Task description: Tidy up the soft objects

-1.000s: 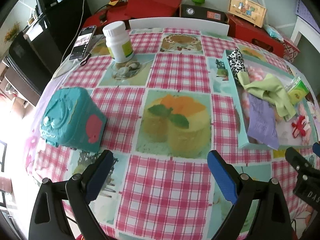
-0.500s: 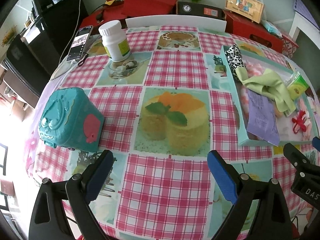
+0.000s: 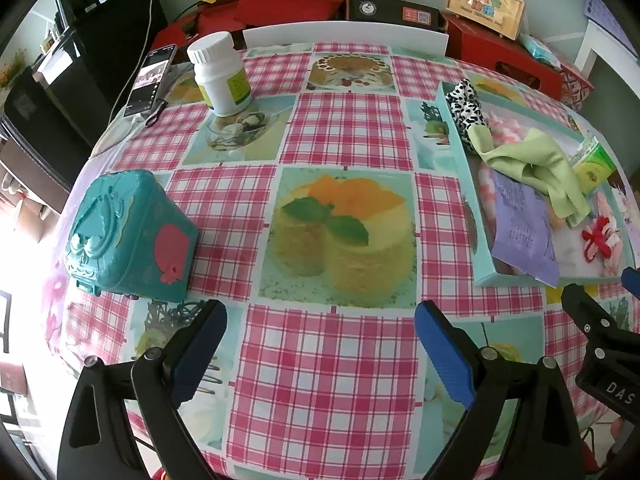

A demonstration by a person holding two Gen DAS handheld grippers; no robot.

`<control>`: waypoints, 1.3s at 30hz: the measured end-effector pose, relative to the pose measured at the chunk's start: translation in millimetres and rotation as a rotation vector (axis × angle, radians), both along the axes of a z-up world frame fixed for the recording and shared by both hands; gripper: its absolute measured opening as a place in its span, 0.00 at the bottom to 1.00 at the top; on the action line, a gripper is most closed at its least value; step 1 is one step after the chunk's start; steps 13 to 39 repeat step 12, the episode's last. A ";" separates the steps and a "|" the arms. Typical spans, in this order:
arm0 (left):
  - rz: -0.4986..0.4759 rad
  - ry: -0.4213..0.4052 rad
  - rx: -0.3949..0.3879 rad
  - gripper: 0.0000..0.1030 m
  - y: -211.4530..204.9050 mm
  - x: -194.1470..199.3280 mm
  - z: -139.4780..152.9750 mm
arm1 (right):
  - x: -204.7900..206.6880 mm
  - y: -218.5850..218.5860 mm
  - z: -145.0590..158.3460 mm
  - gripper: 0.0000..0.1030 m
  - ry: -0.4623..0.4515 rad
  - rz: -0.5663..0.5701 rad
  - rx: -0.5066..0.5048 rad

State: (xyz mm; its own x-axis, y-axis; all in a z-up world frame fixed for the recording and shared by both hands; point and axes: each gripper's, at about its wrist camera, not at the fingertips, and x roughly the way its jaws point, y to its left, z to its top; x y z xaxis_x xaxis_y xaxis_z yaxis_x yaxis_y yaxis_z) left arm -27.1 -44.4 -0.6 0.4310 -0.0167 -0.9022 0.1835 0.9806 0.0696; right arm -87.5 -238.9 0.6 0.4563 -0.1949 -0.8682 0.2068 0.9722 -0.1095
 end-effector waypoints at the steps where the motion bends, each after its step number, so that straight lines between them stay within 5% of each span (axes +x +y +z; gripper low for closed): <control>1: 0.002 0.001 -0.002 0.92 0.5 0.3 -0.2 | 0.0 0.0 -0.3 1.00 0.002 0.000 0.000; 39: -0.004 -0.037 -0.032 0.92 1.3 -3.7 7.6 | -0.8 -1.1 -0.1 1.00 0.001 -0.004 0.002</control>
